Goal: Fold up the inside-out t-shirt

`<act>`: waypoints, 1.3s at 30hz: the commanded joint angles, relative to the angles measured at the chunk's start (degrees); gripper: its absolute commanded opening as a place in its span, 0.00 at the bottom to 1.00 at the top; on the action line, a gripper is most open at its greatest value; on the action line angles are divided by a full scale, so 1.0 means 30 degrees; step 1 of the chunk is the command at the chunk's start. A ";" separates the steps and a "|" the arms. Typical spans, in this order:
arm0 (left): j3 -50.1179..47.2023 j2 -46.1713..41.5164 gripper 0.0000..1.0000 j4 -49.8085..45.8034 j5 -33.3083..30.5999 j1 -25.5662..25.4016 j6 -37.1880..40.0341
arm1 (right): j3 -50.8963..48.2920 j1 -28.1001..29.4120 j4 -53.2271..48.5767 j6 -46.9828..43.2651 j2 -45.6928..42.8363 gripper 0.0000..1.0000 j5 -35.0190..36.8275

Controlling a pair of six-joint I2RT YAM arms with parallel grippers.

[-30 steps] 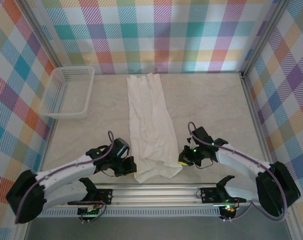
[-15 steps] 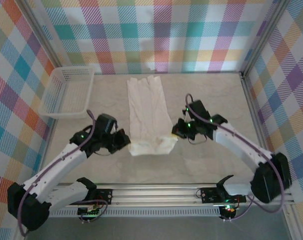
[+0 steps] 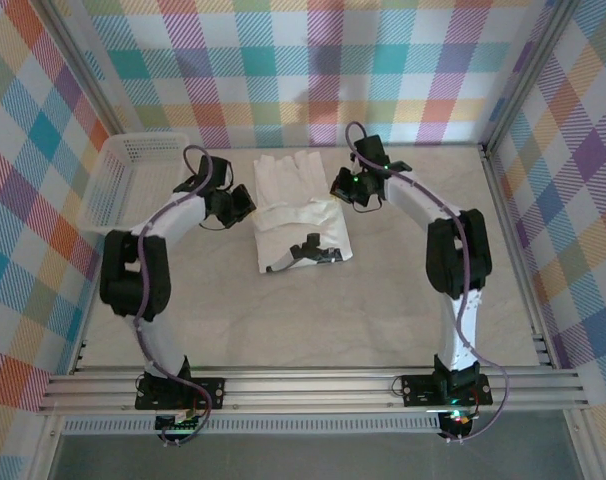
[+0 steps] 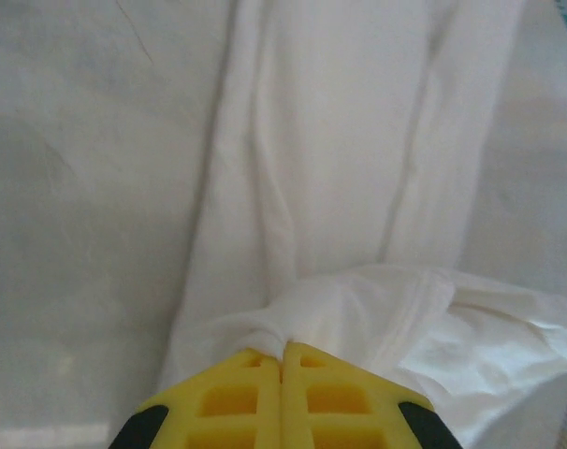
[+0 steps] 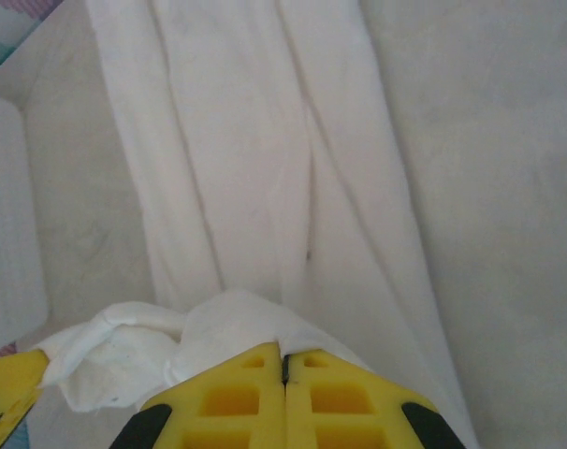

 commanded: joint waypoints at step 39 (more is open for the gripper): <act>-0.1540 -0.0683 0.70 0.1959 0.1168 0.0767 -0.0140 | -0.2047 -0.2226 0.0623 -0.2851 0.0121 0.80 -0.5038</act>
